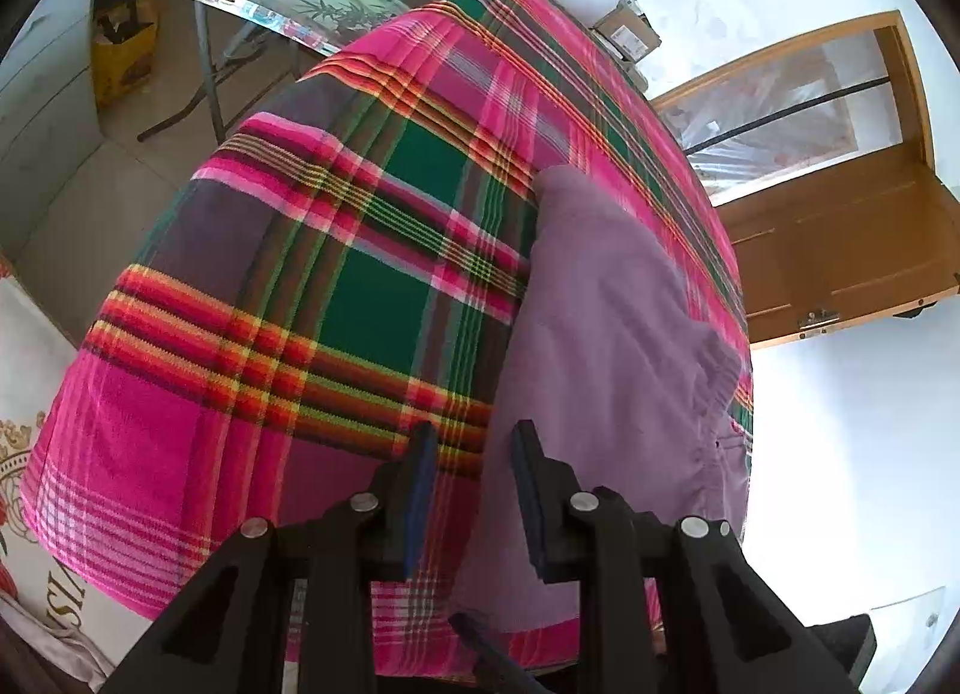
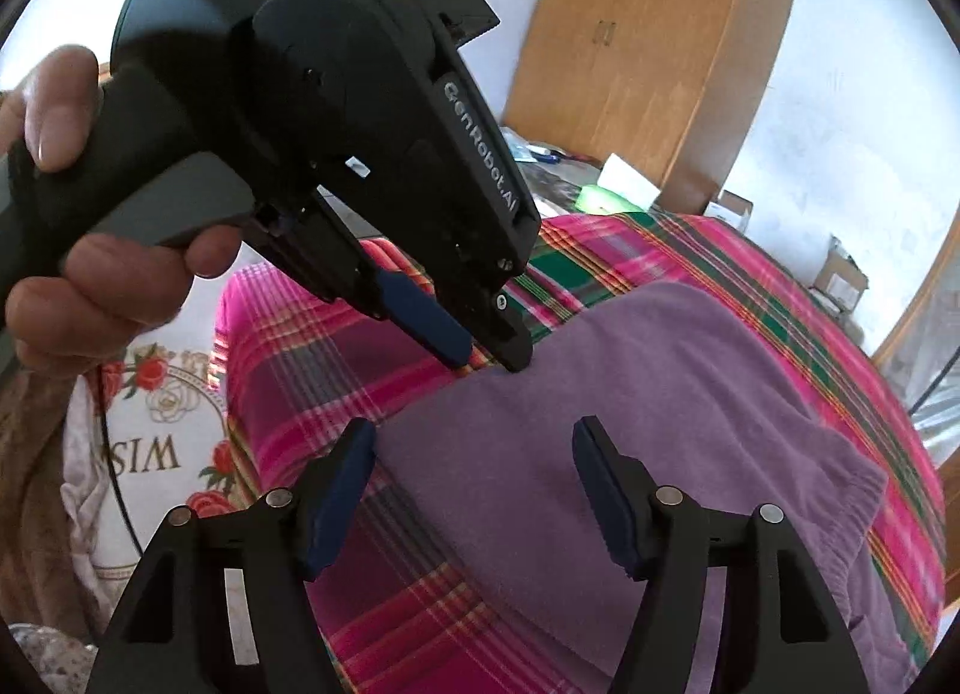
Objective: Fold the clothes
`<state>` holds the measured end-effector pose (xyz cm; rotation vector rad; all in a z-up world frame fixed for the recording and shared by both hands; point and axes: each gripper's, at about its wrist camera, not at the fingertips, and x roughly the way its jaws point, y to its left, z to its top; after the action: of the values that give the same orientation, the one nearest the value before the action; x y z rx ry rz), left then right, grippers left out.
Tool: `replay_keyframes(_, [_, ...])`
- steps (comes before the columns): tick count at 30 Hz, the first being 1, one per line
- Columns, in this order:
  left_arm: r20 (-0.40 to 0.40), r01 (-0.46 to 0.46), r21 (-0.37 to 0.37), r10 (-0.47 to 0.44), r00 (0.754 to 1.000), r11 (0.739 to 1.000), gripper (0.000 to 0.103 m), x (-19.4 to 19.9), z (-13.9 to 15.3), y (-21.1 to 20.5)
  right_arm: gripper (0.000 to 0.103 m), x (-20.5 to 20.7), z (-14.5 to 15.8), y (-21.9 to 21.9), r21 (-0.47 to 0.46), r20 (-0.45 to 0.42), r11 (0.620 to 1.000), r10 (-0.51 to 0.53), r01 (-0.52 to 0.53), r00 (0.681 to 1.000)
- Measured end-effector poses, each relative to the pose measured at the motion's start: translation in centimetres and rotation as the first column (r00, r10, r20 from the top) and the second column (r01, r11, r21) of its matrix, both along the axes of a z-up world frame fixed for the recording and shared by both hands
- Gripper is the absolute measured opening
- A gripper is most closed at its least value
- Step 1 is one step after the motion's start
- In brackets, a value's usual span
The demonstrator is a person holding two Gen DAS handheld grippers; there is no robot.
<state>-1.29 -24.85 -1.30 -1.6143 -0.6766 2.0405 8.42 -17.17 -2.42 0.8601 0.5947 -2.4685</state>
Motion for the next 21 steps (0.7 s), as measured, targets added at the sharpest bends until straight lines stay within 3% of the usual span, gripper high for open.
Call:
replay_keyframes(6, [-0.015,0.016,-0.002,-0.016,1.0,1.0,0.032,-1.2,0.1,0.5,0.07,-0.1,-0.6,-0.4,0.024,-0.043,0.999,-0.037,0.038,0.998])
replay_keyframes(15, [-0.01,0.073,-0.013,-0.073,0.997,0.997,0.036,-4.7,0.3,3.2,0.07,-1.1,-1.1,0.6,-0.044,0.011,0.993,-0.106,0.107,0.994])
replay_keyframes(21, [0.008,0.101,0.021,-0.101,0.995,0.995,0.036,-7.4,0.2,5.1,0.06,-1.4,-1.2,1.0,-0.058,0.023,0.994,-0.095,0.096,0.995])
